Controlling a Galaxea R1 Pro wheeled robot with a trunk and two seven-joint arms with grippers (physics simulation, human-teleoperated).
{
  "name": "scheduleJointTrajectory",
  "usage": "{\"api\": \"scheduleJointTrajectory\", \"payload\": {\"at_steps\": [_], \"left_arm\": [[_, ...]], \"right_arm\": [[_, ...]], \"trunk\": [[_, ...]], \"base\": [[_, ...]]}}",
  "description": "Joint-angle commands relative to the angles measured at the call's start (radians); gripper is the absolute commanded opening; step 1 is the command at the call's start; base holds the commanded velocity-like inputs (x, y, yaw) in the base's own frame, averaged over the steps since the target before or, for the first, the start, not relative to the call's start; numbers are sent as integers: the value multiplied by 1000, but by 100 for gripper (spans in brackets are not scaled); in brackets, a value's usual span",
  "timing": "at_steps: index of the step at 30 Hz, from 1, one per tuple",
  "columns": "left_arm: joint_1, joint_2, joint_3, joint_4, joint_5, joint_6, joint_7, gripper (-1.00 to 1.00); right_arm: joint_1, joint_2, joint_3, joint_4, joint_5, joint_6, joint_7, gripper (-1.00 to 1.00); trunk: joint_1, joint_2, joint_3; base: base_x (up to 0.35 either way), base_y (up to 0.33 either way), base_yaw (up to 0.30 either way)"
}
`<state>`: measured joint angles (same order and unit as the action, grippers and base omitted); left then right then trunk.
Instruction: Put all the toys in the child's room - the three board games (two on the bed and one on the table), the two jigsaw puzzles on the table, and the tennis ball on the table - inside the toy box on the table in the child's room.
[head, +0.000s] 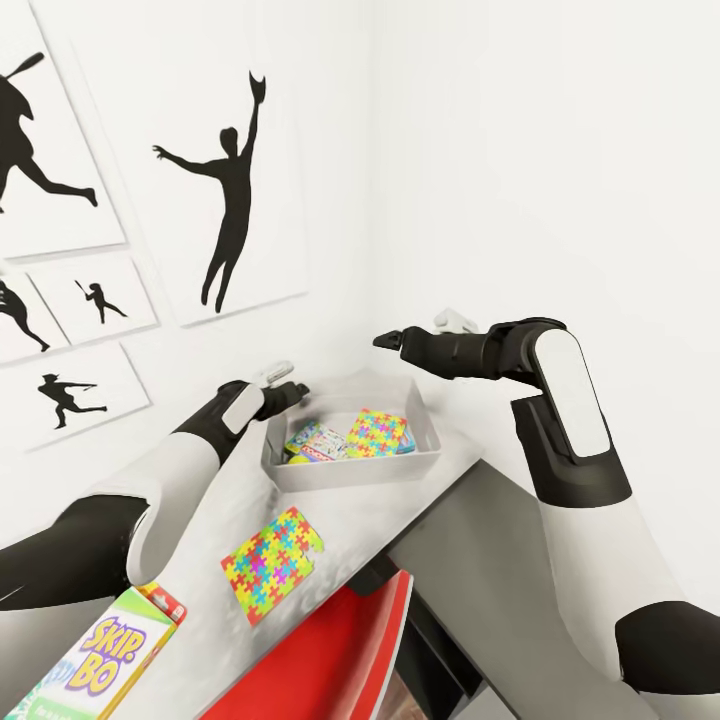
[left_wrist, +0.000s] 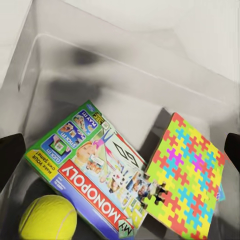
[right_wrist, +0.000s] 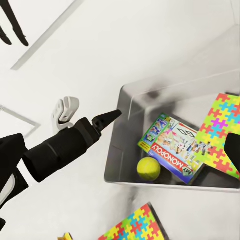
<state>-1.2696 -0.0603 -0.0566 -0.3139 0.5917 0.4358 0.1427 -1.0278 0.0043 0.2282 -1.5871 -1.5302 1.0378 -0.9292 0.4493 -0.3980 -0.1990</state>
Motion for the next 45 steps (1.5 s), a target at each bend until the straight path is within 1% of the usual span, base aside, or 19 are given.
{"api": "scheduleJointTrajectory", "payload": {"at_steps": [1,12,23,38,45], "left_arm": [[-1,1,-6,-2,10,4,5,100],[-1,4,-4,-2,9,21,-7,100],[-1,18,-3,-9,15,30,-8,100],[-1,20,-4,-23,18,35,-8,100],[-1,21,-3,-29,19,60,-9,100]], "right_arm": [[-1,0,0,-1,-8,4,-10,100],[-1,0,0,-1,-7,5,-7,100],[-1,1,0,-1,-7,5,-7,100],[-1,2,0,-1,-7,5,-7,100],[-1,2,0,-1,-7,5,-7,100]], "trunk": [[1,-2,-1],[1,-2,15],[1,-2,33],[1,-2,57],[1,-2,68]], "base": [[0,0,0],[-17,0,0],[-169,7,0],[-15,2,0],[0,0,0]]}}
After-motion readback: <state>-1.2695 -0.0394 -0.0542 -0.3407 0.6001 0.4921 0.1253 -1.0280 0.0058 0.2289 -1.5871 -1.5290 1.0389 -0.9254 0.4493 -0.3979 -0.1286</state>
